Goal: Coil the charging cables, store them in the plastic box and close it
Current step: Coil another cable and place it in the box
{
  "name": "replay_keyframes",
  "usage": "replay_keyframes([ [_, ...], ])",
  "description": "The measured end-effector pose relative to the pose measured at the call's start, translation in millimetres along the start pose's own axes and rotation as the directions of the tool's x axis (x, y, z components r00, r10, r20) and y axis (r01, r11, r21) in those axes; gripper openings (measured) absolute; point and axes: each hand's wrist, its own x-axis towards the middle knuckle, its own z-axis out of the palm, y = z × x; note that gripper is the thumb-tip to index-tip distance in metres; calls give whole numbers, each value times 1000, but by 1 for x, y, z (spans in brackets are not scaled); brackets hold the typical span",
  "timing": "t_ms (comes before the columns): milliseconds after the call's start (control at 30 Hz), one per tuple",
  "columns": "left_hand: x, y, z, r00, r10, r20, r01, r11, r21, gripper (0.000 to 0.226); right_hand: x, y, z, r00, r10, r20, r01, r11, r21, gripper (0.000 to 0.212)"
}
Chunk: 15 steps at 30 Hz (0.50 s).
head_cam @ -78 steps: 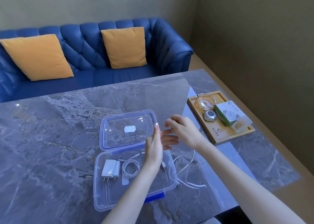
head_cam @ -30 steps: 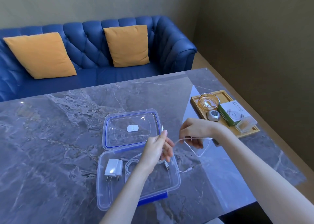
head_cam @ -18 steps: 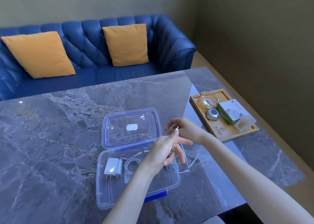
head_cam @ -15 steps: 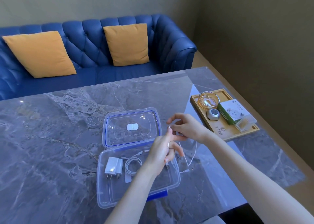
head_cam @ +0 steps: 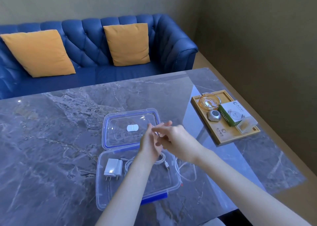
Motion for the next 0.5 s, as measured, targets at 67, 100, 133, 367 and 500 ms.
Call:
replay_keyframes([
  [67, 6, 13, -4, 1000, -14, 18, 16, 997, -69, 55, -7, 1, 5, 998, -62, 29, 64, 996, -59, 23],
  [100, 7, 20, -5, 1000, -15, -4, 15, 990, -140, 53, -11, 1, 6, 996, -76, 45, 78, 996, -46, 20],
  [133, 7, 27, -5, 1000, 5, -5, -6, 978, -207, 50, -14, 3, 7, 995, -75, 63, 75, 997, -1, 19],
  [367, -17, 50, -3, 962, 48, 268, -45, 999, -15, 50, -2, 42, -3, 941, 188, 283, -290, 878, 381, 31],
  [500, -33, 48, 3, 915, 1, 402, -101, 969, 227, 52, 7, 61, -8, 894, 312, 322, -413, 851, 323, 51],
])
